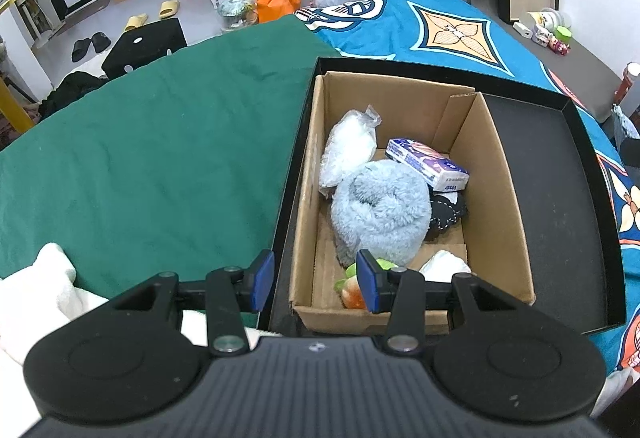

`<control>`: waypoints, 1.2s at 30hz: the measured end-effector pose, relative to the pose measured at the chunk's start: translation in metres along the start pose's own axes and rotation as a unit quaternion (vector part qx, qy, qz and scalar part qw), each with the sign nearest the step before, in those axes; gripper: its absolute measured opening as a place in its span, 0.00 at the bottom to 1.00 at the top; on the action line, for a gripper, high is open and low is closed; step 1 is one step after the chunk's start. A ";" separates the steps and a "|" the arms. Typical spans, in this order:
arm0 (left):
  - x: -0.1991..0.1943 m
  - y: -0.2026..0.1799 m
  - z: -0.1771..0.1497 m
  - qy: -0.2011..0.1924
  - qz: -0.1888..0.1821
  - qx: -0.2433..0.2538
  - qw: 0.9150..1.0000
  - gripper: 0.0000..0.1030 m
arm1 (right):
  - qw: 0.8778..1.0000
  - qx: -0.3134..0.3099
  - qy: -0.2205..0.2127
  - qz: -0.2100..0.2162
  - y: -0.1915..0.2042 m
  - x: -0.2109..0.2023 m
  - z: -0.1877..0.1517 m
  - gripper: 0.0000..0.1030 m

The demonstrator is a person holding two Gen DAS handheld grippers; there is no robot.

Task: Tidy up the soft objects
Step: 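Lift the denim plush with the right tool and carry it over the box, then open the right tool to drop the denim plush into the box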

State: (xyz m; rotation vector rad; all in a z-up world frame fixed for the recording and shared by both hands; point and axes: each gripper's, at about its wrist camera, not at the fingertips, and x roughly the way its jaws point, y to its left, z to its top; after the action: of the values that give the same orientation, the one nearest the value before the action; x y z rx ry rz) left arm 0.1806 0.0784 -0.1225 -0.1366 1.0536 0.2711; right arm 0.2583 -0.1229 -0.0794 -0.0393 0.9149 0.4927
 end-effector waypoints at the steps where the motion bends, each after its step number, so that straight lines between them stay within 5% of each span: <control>1: 0.001 0.001 -0.001 0.000 -0.001 -0.001 1.000 0.42 | 1.000 -0.002 -0.001 0.001 0.004 -0.001 0.000 0.28; 17: 0.014 0.024 -0.012 -0.004 -0.049 -0.022 0.999 0.37 | 0.999 -0.044 0.019 0.015 0.064 0.015 0.004 0.28; 27: 0.026 0.038 -0.016 0.000 -0.073 -0.053 0.996 0.10 | 0.997 -0.062 0.033 0.019 0.092 0.027 0.003 0.29; 36: 0.026 0.044 -0.017 -0.007 -0.082 -0.068 0.994 0.10 | 0.998 -0.051 0.025 0.016 0.091 0.021 0.007 0.51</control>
State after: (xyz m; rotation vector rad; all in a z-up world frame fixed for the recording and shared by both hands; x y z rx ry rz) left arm 0.1659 0.1207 -0.1524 -0.3410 1.0041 0.1946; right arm 0.2354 -0.0321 -0.0759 -0.1314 0.9400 0.5694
